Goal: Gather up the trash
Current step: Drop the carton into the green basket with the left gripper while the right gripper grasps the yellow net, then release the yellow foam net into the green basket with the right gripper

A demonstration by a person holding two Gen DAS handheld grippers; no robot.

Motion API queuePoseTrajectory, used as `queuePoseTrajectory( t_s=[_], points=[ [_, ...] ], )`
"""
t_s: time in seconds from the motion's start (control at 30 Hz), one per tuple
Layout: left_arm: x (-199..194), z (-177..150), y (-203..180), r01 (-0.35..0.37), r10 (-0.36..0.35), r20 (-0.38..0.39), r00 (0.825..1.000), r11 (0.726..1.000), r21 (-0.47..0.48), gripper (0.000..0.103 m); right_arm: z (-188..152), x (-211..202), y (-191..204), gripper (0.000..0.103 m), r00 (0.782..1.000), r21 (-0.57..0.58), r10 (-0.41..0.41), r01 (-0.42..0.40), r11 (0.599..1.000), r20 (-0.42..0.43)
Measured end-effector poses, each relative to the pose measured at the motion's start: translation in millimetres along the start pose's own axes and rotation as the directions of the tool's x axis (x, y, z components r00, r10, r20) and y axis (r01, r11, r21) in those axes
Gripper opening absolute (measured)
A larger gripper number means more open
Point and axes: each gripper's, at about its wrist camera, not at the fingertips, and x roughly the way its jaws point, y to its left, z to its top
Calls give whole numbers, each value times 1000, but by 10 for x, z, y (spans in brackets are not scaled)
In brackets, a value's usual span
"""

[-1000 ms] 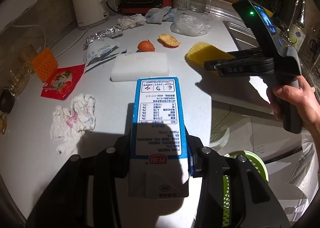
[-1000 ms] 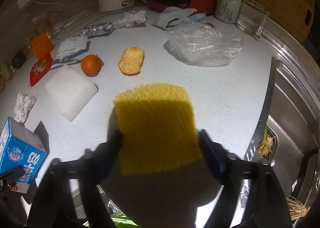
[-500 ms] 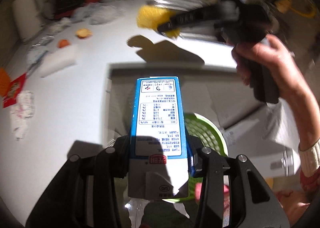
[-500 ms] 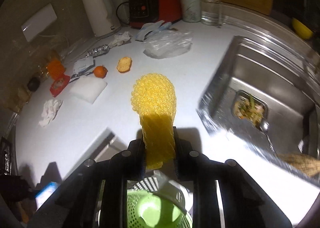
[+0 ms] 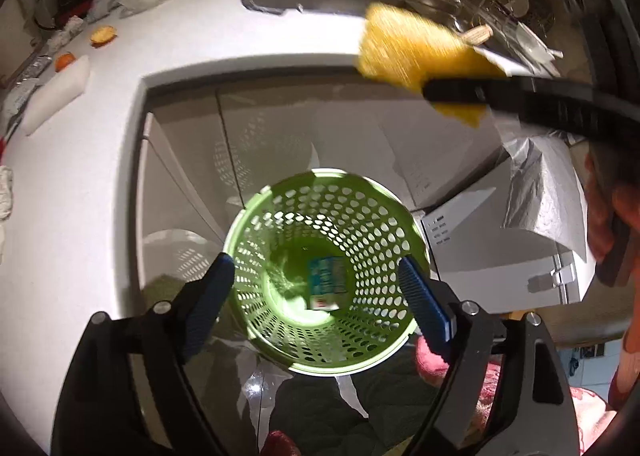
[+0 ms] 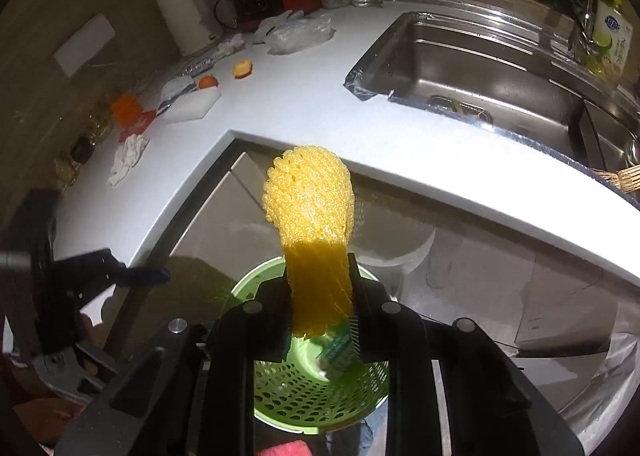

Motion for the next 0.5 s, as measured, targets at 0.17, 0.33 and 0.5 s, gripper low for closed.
queuePoseTrajectory(
  t_s=[0.17,0.33,0.5],
  points=[
    [-414,-35,270,-78,88,106,991,992,-96,88,-258,11,191,26,999,-52,11,-13,999,-50],
    [-796,-84,598,-150,188,183,965,968,-203,90,-433,49,383,91,997,-93,-26,19,996,-76],
    [-991,-207,978,-198,273,213,938,927,-318,91,-305,-52,462,98,1000,-89,-5,2,996,-27]
  ],
)
